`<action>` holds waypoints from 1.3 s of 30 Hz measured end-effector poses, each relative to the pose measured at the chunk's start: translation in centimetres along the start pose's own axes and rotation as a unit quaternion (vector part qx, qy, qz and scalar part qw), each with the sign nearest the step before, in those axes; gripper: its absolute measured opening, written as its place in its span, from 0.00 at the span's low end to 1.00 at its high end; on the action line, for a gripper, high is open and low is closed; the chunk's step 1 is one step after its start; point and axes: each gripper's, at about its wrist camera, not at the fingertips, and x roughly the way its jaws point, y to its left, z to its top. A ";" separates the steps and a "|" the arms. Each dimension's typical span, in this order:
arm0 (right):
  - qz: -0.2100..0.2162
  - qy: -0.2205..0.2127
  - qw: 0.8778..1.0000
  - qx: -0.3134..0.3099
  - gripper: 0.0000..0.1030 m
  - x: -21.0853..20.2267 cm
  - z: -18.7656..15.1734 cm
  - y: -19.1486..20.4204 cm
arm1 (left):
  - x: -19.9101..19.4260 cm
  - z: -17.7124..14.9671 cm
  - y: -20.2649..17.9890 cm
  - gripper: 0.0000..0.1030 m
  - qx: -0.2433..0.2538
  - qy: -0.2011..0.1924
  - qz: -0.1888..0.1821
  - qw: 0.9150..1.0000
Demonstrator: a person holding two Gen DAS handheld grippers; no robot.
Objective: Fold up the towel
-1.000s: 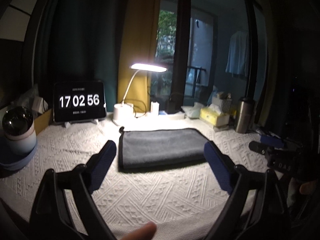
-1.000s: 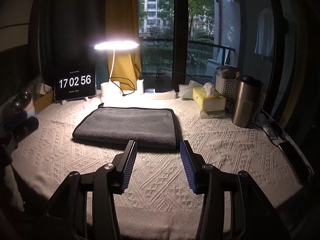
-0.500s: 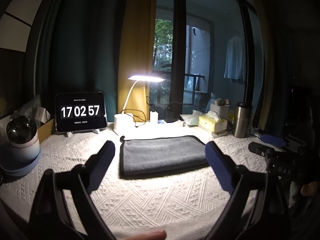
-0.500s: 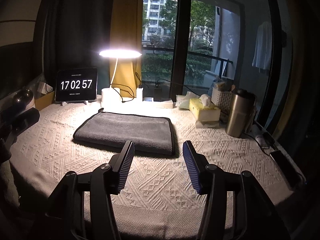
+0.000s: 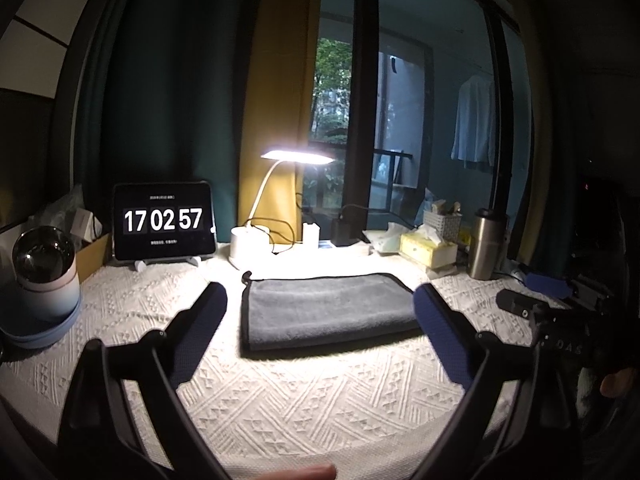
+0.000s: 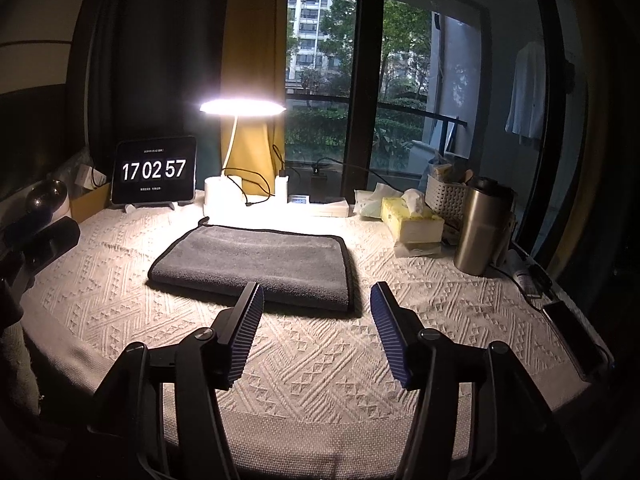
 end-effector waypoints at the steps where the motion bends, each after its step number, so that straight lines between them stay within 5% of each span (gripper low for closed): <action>1: 0.000 0.001 1.000 0.000 0.57 0.0 0.0 0.0 | 0.0 0.0 0.0 0.93 -0.001 0.000 0.000 1.000; 39: 0.005 0.010 1.000 -0.002 0.58 0.7 -0.2 0.2 | 0.4 -0.3 0.0 0.93 -0.010 0.005 0.005 1.000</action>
